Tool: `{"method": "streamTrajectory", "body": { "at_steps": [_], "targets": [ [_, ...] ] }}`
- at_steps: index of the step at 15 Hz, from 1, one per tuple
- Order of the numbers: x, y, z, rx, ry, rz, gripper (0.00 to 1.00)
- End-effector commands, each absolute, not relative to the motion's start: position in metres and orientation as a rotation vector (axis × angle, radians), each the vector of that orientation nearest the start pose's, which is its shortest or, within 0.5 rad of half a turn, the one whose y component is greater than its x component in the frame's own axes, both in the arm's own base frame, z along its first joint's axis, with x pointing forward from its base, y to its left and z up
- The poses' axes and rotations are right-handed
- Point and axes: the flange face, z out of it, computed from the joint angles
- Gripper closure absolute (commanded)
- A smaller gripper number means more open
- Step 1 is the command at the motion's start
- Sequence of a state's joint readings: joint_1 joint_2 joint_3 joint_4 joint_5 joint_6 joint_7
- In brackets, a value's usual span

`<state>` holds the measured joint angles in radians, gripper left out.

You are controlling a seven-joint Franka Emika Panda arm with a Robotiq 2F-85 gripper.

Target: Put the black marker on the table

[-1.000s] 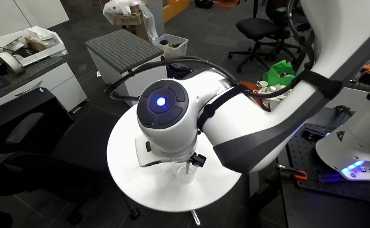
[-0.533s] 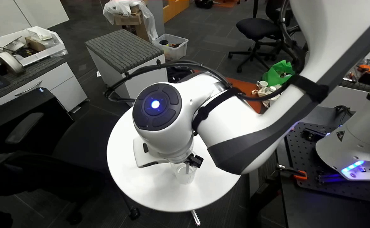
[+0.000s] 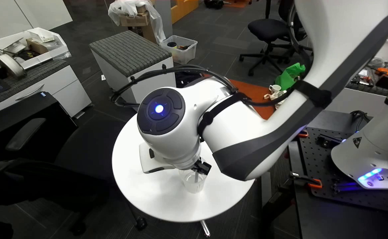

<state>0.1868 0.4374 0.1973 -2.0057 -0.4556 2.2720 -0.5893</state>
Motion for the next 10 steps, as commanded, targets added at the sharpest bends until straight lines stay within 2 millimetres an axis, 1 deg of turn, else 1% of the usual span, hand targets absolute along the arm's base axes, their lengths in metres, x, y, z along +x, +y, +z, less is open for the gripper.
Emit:
{"method": "streamTrajectory", "body": {
  "at_steps": [1,10],
  "targets": [
    [0.5576,0.208,0.2282,-2.656,-2.006,0.3,0.63],
    [0.5567,0.2036,0.2222,-2.664,-1.971,0.334,0.64]
  ]
}}
